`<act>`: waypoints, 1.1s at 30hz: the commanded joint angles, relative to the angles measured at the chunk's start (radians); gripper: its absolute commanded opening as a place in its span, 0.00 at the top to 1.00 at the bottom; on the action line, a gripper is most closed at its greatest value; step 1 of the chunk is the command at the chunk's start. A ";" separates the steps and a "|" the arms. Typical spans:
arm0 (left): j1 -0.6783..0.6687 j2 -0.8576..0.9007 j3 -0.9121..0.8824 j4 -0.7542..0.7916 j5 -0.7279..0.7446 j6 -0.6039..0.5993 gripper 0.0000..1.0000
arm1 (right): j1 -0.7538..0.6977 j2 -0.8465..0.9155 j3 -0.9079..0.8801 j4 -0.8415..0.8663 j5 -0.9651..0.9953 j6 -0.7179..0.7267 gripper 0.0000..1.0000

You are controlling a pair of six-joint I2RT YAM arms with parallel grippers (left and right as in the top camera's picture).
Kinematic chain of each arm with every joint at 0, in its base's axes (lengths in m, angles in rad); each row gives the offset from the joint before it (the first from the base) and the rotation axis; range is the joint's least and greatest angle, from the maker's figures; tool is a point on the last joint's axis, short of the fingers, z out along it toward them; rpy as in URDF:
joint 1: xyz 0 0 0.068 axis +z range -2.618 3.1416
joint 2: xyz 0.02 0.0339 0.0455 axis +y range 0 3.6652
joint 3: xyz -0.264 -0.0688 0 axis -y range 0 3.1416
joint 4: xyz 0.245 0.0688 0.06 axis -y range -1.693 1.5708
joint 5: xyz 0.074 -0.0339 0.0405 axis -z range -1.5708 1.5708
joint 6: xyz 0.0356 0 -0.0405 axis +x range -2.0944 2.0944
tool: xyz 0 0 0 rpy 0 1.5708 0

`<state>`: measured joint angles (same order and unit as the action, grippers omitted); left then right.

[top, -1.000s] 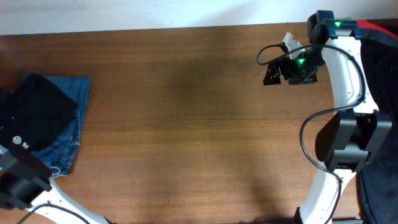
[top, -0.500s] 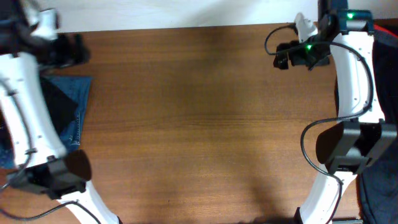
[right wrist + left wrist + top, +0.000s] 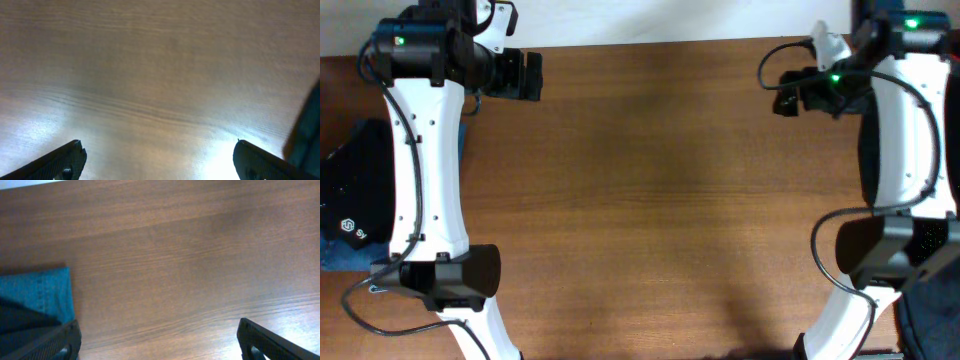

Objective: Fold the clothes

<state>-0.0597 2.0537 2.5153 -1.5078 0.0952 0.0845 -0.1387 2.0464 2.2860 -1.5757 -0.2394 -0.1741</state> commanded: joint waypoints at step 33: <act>-0.058 -1.441 -1.718 0.614 -0.055 0.026 0.01 | 0.037 -1.501 -1.204 0.394 0.154 0.183 0.01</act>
<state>-0.1158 0.6609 0.8459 -0.8894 0.0540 0.1158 -0.1074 0.5739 1.0927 -1.1866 -0.1059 -0.0040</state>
